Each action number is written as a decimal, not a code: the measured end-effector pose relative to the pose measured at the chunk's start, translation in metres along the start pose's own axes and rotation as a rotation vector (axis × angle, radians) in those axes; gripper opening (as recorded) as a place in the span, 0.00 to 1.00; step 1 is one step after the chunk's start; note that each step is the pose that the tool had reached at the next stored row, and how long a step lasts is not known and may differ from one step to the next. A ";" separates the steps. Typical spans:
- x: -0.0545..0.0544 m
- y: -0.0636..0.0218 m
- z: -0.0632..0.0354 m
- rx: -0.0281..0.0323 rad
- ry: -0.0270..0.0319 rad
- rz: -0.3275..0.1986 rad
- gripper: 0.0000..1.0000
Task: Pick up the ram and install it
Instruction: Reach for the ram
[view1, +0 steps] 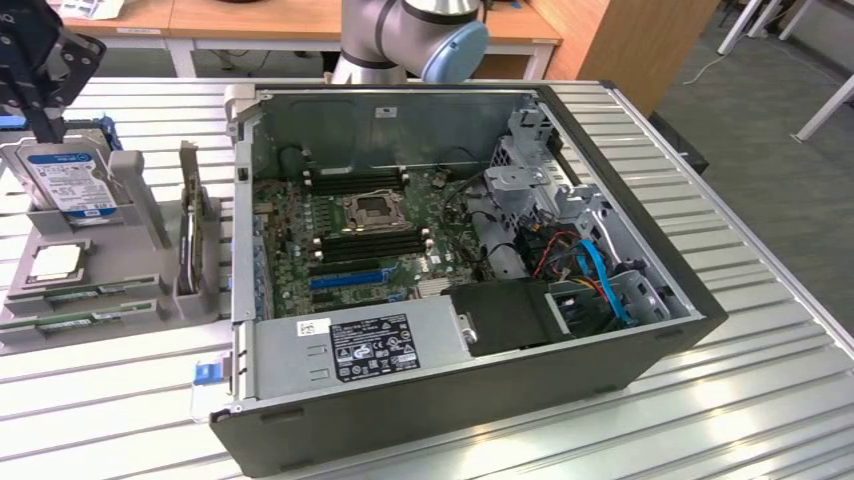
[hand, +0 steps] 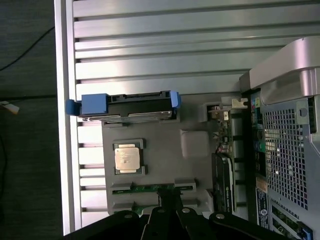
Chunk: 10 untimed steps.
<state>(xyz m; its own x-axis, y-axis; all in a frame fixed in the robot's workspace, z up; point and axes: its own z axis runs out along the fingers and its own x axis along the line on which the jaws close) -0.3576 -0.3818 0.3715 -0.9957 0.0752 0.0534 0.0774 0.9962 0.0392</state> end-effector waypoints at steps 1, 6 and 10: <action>0.001 -0.0001 0.0002 0.0000 0.0002 0.000 0.10; 0.005 -0.0004 0.0009 0.0000 0.0011 0.000 0.10; 0.005 -0.0004 0.0008 0.0001 0.0012 0.000 0.10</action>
<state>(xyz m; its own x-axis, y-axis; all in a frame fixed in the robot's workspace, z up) -0.3627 -0.3817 0.3709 -0.9957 0.0753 0.0547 0.0775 0.9962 0.0391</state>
